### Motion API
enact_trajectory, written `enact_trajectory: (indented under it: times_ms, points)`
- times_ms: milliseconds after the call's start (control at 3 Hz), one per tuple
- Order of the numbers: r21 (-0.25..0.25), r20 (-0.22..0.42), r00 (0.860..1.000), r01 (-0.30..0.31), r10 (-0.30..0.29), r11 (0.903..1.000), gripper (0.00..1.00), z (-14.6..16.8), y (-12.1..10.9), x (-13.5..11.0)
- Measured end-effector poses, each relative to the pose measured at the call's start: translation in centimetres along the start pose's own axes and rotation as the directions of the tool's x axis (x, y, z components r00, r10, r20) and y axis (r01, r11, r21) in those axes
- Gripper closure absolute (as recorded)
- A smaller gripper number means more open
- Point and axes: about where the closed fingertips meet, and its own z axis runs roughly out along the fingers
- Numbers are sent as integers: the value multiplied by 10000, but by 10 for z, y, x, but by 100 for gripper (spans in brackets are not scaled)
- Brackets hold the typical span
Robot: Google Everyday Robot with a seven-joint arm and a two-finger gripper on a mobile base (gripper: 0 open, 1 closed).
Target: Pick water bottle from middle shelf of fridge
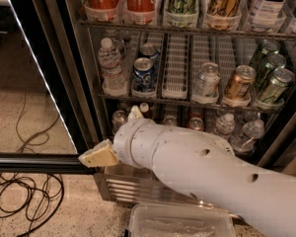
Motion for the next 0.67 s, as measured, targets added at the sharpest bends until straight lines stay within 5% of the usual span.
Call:
enact_trajectory:
  times_ms: [667]
  points:
    - [1259,1302,9911,-432,267,9911,0,6,-14,-18]
